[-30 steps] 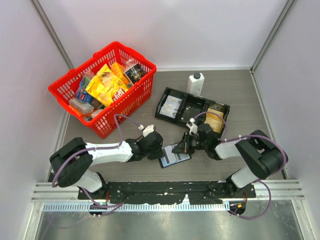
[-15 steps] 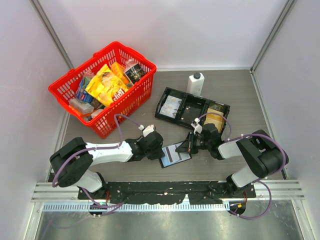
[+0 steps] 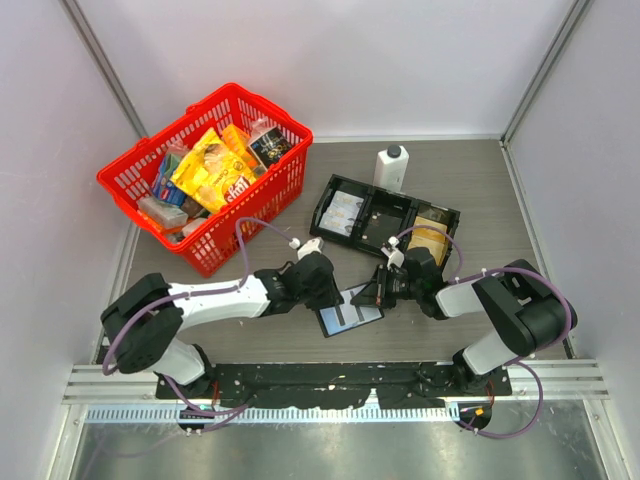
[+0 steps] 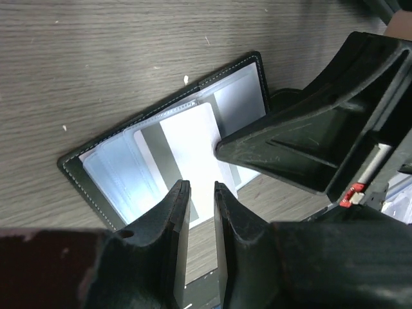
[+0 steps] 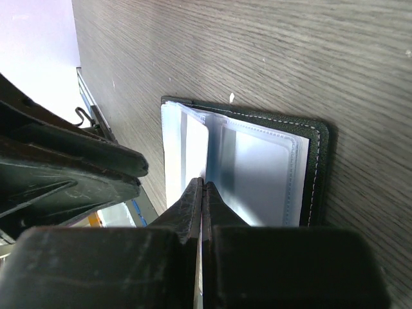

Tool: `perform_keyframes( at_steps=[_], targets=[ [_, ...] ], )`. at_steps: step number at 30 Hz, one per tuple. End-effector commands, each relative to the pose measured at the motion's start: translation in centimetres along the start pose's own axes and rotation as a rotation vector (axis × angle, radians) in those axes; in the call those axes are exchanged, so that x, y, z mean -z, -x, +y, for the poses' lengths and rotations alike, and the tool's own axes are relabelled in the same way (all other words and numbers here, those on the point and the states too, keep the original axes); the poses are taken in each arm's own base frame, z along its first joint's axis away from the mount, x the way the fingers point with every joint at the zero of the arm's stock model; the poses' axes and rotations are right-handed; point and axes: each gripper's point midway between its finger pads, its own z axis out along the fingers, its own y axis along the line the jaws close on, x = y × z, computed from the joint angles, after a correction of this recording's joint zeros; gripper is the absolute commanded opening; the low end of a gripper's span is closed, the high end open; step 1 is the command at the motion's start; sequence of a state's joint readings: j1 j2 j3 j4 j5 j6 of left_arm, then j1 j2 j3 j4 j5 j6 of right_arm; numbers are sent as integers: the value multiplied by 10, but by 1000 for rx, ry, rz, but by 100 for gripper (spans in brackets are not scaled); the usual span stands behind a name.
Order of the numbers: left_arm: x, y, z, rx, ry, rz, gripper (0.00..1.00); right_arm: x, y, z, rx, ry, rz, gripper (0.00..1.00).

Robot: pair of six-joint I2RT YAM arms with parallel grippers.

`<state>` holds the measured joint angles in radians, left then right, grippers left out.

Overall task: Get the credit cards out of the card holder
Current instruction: Remove the credit card from the card holder.

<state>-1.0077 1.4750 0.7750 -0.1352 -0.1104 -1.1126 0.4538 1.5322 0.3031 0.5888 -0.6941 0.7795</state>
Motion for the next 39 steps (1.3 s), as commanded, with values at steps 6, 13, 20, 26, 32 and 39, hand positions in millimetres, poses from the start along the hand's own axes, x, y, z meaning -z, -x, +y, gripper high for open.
perform_keyframes(
  at_steps=[6,13,20,26,32,39],
  targets=[
    [-20,-20,24,8,81,62,24,0,5,2,34,5,-6,1],
    [-20,-29,42,14,135,79,23,1,9,-2,38,-24,-19,1],
    [-19,-34,52,22,156,87,22,5,12,-4,50,-48,-40,1],
    [-21,-36,53,22,158,97,22,3,9,-3,46,-34,-16,10],
    [-22,-37,51,25,149,102,22,0,4,-5,26,-20,7,27],
    [-23,-38,50,29,142,102,22,-4,2,-5,17,-2,29,24]
  ],
)
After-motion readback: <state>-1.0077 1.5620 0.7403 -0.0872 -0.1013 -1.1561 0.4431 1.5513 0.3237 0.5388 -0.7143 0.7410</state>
